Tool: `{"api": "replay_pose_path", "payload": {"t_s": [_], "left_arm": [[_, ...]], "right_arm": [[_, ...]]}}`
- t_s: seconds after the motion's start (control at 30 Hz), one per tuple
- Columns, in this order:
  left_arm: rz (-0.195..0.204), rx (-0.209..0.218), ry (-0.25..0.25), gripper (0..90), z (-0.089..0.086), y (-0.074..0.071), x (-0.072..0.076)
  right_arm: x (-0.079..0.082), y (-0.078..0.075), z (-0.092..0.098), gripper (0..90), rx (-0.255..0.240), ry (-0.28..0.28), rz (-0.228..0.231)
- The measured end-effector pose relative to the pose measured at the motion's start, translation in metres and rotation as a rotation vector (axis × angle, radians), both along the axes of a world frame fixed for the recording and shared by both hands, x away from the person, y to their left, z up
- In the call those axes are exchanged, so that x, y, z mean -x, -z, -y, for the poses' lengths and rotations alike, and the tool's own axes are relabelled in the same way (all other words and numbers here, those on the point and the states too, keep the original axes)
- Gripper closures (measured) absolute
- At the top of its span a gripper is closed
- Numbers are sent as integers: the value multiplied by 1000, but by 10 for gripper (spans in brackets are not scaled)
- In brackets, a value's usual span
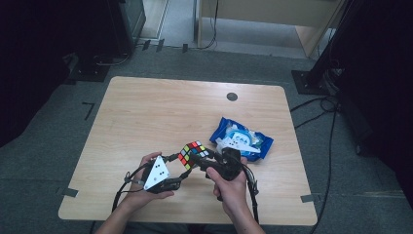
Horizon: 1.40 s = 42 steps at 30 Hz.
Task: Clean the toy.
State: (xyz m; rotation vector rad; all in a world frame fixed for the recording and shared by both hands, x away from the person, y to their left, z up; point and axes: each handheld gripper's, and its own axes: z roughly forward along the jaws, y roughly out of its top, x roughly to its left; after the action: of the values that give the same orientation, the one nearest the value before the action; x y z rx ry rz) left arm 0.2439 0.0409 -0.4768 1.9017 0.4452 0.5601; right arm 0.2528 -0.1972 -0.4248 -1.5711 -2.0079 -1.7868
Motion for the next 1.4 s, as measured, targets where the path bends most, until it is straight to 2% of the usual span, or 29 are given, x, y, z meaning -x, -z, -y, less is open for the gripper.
{"api": "replay_pose_path", "payload": {"t_s": [0.1,0.33,0.43,0.57,0.87,1.07,1.17,1.33,1.4], "left_arm": [[10,6,-11,376,0,0,0],[49,-37,-33,321,2,1,3],[71,-33,-22,267,6,0,7],[84,-14,-20,209,7,-3,9],[107,-24,-10,229,8,-3,12],[97,-20,27,331,8,-3,13],[96,-22,28,334,8,-1,14],[83,11,-6,337,4,-5,10],[73,21,-15,336,1,-5,8]], "right_arm": [[1,-2,-4,345,22,-38,3],[2,-1,-11,344,80,-64,4],[1,1,-12,343,69,-77,-13],[1,6,-17,343,114,-91,-22],[2,8,-23,344,150,-102,-33],[0,8,-20,343,142,-112,-39],[-2,9,-20,343,150,-124,-49],[-5,5,-12,313,126,-159,-45],[-7,-1,-3,282,101,-154,-21]]}}
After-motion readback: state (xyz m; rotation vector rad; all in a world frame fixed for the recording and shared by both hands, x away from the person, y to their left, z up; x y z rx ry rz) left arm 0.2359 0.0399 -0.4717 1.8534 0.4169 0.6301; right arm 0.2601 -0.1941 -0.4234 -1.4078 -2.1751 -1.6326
